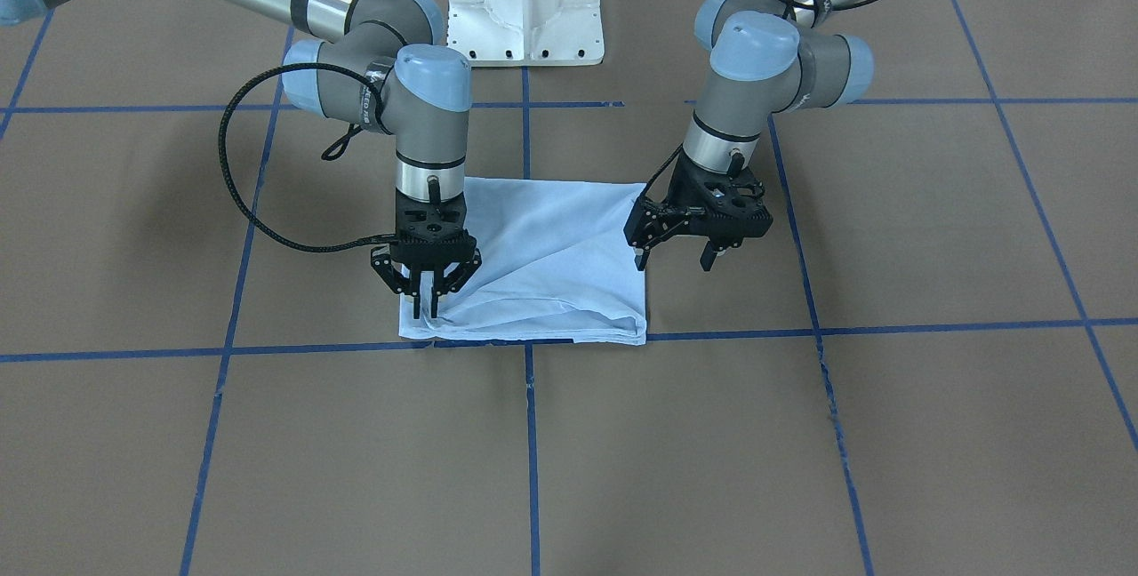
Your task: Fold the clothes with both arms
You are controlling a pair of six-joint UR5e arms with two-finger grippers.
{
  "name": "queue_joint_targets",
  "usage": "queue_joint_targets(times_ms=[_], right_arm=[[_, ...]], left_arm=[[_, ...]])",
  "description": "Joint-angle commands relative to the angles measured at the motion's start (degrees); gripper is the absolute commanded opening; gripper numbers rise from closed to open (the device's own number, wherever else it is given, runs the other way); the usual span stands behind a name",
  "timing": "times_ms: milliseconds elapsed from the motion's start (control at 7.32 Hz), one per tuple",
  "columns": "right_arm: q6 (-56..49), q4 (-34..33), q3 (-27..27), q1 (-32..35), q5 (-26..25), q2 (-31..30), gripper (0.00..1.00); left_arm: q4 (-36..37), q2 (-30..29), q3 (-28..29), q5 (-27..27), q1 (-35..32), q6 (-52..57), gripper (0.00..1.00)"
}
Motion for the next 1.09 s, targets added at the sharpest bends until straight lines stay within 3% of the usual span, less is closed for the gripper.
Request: queue_joint_targets(times_ms=[0,137,273,410,957], right_arm=[[-1.27,-0.04,2.55,6.69,14.51,0.43,1.00],[-2.24,-0.04,3.44,8.21,16.76,-0.18,1.00],[-2.42,-0.04,3.45,8.31,16.79,-0.36,1.00],[-2.42,-0.04,3.45,8.23,16.70,-0.36,1.00],[-2.33,0.05,3.54,8.14,16.26,-1.24,1.00]], left_arm=[[-0.10,-2.68,1.88,0.00,0.09,-2.08,1.00],[-1.49,-4.27,5.03,0.17,0.18,-5.14,1.00],[-5.51,-5.67,9.68,0.52,0.18,-9.44,0.76],[-7.81,-6.21,11.98,0.53,0.09,-12.18,0.60],[-8.01,-8.32,13.14,0.53,0.09,-13.35,0.60]])
